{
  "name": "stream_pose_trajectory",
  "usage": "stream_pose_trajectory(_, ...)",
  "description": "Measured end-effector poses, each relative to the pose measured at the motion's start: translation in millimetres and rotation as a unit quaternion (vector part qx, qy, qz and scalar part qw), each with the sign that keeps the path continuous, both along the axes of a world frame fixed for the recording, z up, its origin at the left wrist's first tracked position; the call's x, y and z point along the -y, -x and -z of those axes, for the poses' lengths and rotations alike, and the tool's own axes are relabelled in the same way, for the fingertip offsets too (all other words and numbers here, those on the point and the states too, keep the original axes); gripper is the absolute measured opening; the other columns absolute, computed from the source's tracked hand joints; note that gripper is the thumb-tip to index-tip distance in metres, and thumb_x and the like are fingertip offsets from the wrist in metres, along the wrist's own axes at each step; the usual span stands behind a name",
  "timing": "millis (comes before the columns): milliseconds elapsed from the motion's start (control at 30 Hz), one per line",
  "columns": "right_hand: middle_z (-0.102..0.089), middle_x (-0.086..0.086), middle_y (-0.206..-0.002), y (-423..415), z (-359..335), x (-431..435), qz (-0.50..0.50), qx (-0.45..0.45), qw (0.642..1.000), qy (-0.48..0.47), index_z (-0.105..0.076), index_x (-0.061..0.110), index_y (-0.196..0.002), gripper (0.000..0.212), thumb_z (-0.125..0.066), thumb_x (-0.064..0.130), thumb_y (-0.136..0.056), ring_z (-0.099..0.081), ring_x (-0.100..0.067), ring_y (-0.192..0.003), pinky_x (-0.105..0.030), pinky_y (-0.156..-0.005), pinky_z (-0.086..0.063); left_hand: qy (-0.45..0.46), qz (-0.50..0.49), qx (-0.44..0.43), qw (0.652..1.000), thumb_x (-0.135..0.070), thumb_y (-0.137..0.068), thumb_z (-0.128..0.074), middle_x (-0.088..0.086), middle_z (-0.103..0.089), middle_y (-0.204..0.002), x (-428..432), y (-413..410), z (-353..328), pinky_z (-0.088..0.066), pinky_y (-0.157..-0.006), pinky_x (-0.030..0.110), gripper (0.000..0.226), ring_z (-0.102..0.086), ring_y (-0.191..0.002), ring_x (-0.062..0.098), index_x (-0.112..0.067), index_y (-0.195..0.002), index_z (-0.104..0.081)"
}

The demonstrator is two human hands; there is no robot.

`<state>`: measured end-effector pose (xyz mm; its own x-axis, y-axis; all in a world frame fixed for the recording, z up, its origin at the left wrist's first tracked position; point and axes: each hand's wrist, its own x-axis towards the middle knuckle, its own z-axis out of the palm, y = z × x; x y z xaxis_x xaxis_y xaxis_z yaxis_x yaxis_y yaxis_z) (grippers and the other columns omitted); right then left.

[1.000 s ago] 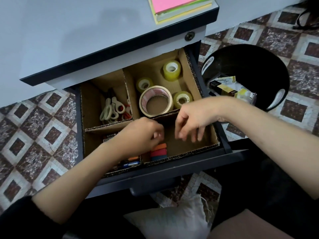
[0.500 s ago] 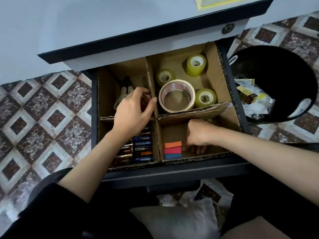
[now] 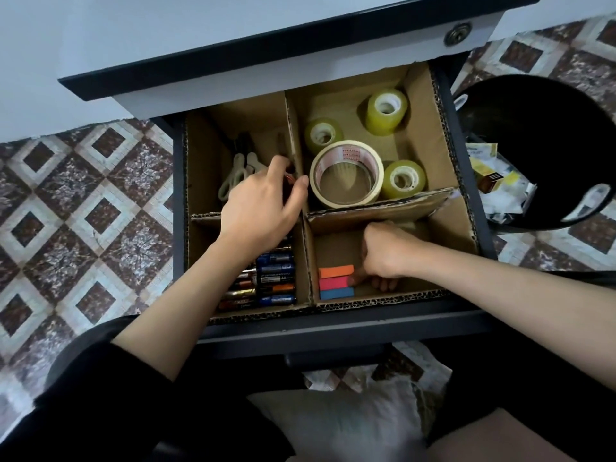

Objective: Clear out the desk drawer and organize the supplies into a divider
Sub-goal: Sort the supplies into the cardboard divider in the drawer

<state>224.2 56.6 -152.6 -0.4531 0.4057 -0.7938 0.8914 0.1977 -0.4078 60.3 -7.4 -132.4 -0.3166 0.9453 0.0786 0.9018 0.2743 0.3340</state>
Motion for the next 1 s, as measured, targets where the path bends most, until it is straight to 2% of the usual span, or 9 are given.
stream_pose_trajectory(167,-0.060,-0.004,-0.050,0.3,-1.6,0.7,-0.003,0.002,1.000,0.003,-0.058,0.004,-0.058,0.034,-0.080,0.026,-0.073,-0.052,-0.011,-0.034,-0.022,-0.043,-0.051,0.020,0.000,0.002,1.000,-0.037,-0.098,-0.038,0.001,-0.051,-0.075,-0.7,0.1,-1.4,-0.034,-0.056,0.029,0.038,-0.051,-0.066,0.022,-0.006,-0.117,-0.049)
stream_pose_trajectory(433,-0.059,-0.003,-0.048,0.9,-4.1,2.8,-0.013,0.005,1.000,-0.008,-0.058,0.005,-0.057,0.035,-0.080,0.028,-0.073,-0.050,-0.010,-0.031,-0.019,-0.039,-0.048,0.024,0.002,-0.005,1.000,-0.045,-0.092,-0.029,-0.002,-0.049,-0.066,-0.9,0.2,-2.3,-0.030,-0.048,0.027,0.047,-0.049,-0.058,0.020,-0.008,-0.112,-0.050)
stream_pose_trajectory(567,-0.060,-0.003,-0.049,2.4,-7.4,1.3,-0.014,0.018,1.000,0.012,-0.059,0.005,-0.059,0.033,-0.081,0.026,-0.071,-0.053,-0.011,-0.034,-0.021,-0.042,-0.051,0.028,0.000,-0.003,1.000,-0.044,-0.091,-0.029,-0.005,-0.045,-0.062,-0.7,0.2,-2.7,-0.028,-0.046,0.021,0.046,-0.048,-0.056,0.019,-0.008,-0.112,-0.049)
stream_pose_trajectory(633,-0.062,-0.006,-0.055,3.1,-9.6,-1.5,0.008,0.021,0.999,0.042,-0.060,0.003,-0.064,0.026,-0.078,0.018,-0.075,-0.057,-0.014,-0.043,-0.025,-0.048,-0.054,0.029,-0.001,-0.004,1.000,-0.045,-0.090,-0.027,-0.005,-0.045,-0.062,-1.3,0.3,-3.3,-0.027,-0.046,0.025,0.048,-0.048,-0.057,0.020,-0.008,-0.112,-0.049)
stream_pose_trajectory(767,-0.063,-0.014,-0.068,3.0,-8.3,-1.9,0.086,0.010,0.994,0.070,-0.060,-0.005,-0.079,0.016,-0.052,0.001,-0.091,-0.059,-0.021,-0.053,-0.031,-0.057,-0.055,0.038,-0.003,-0.004,0.999,-0.040,-0.097,-0.035,-0.010,-0.038,-0.058,-1.8,0.1,-3.4,-0.024,-0.045,0.022,0.040,-0.043,-0.057,0.018,-0.007,-0.113,-0.049)
stream_pose_trajectory(867,-0.066,-0.018,-0.074,3.5,-5.8,2.1,0.142,-0.010,0.987,0.072,-0.061,-0.010,-0.091,0.013,-0.050,-0.002,-0.091,-0.064,-0.025,-0.056,-0.033,-0.057,-0.057,0.044,-0.004,-0.004,0.999,-0.037,-0.098,-0.036,-0.010,-0.037,-0.058,-1.9,-0.2,-2.6,-0.022,-0.045,0.023,0.036,-0.038,-0.053,0.013,-0.007,-0.115,-0.048)
stream_pose_trajectory(1000,-0.067,-0.020,-0.077,3.8,-6.9,4.2,0.175,-0.016,0.982,0.070,-0.060,-0.012,-0.096,0.015,-0.050,-0.003,-0.090,-0.066,-0.026,-0.057,-0.033,-0.056,-0.058,0.040,-0.001,0.000,0.999,-0.037,-0.098,-0.036,-0.009,-0.038,-0.058,-2.1,0.9,-2.8,-0.023,-0.045,0.022,0.036,-0.039,-0.052,0.014,-0.008,-0.115,-0.048)
